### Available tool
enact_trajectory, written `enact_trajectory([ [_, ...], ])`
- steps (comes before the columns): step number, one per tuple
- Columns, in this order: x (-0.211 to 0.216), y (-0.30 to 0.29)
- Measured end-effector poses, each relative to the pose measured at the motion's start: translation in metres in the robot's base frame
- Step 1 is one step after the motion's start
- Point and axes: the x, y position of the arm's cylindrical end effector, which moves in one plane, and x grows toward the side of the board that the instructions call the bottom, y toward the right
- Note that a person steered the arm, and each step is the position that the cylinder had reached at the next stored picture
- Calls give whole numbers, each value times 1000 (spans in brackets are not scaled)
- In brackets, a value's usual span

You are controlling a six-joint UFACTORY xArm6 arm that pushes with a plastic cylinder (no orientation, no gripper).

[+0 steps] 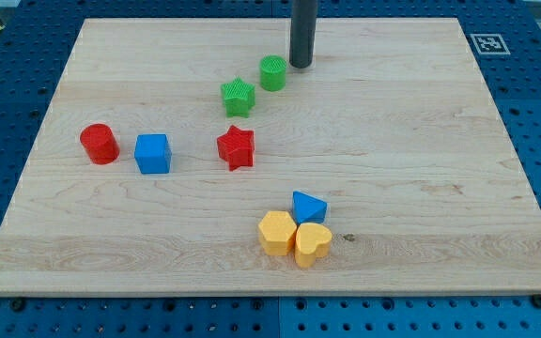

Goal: Move the green circle top right side of the green star

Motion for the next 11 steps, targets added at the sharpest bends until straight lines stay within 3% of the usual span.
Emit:
enact_trajectory([
  [4, -10, -71],
  [11, 32, -28],
])
